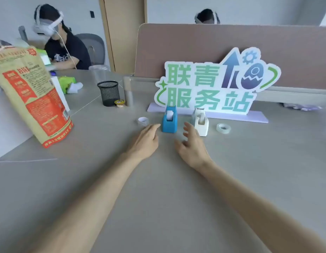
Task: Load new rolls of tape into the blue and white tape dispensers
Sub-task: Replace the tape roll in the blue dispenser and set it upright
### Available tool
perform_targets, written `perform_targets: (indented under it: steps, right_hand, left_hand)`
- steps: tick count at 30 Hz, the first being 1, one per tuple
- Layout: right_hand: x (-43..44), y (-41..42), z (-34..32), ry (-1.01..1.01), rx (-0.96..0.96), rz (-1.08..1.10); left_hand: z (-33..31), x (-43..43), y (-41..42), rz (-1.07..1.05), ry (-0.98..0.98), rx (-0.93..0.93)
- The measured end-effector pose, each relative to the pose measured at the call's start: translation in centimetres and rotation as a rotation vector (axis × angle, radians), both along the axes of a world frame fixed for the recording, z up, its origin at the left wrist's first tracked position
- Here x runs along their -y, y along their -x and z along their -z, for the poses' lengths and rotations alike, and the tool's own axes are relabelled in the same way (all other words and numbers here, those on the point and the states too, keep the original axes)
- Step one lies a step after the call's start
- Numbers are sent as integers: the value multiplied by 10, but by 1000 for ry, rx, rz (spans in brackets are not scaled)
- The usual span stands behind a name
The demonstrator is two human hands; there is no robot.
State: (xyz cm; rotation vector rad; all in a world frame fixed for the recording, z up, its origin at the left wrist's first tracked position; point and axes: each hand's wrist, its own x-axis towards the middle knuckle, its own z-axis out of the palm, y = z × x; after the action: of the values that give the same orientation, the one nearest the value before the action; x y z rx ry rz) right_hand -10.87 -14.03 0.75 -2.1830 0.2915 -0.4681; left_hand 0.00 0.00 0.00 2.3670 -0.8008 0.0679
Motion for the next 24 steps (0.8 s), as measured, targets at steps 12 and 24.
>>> perform_targets:
  steps: [12, 24]
  right_hand:
    - [-18, -77, -11, -45, 33, 160]
    - [-17, -49, -14, -60, -7, 214]
  left_hand:
    - [5, -3, -29, 110, -80, -59]
    - [-2, -18, -3, 203, 129, -231]
